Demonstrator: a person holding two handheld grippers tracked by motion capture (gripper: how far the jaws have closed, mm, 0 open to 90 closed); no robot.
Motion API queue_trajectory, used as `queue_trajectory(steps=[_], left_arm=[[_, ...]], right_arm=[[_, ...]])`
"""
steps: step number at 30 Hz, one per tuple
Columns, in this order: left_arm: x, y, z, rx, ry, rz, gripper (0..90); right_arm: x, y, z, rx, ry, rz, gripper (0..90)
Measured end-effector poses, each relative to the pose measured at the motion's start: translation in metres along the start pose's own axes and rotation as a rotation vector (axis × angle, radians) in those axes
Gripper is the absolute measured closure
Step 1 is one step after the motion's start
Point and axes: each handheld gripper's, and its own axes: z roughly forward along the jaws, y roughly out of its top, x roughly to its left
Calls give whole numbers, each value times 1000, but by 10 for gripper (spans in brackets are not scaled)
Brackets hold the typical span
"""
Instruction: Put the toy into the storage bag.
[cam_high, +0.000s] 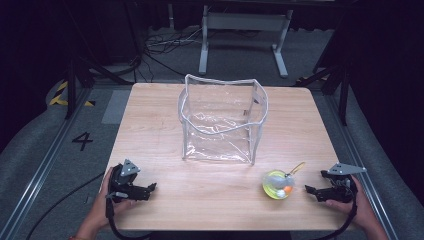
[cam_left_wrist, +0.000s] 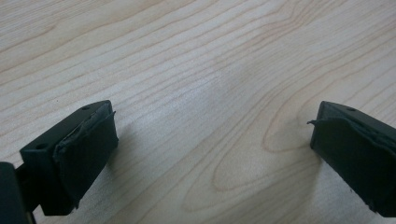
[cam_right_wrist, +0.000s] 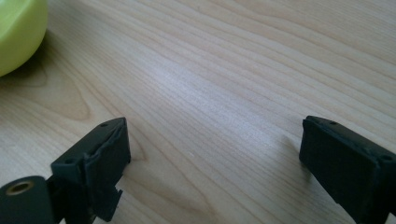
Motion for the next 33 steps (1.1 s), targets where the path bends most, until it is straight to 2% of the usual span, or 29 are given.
queue_trajectory(steps=[3,4,5,8,11,15,24,27,29,33], left_arm=[[0,0,0,-1,0,-1,10],[0,0,0,0,-2,0,10],[1,0,0,-1,-7,7,9],[1,0,0,-1,-8,8,8],[1,0,0,-1,-6,9,5],[1,0,0,1,-8,6,5],[1,0,0,-1,-6,10,5],[1,0,0,-1,-6,10,5],[1,0,0,0,-8,7,5],[1,0,0,-1,-6,10,5]], right_arm=[[-1,3,0,27,13,-10,97],[-1,5,-1,40,18,-15,116],[0,7,-2,48,26,-34,183],[1,8,-3,57,22,-33,181],[4,11,-6,76,30,-62,201],[8,19,-17,66,46,-76,197],[25,56,-48,74,57,-195,262],[28,63,-52,81,44,-209,263],[31,71,-54,86,59,-216,280],[39,81,-56,97,61,-241,281]])
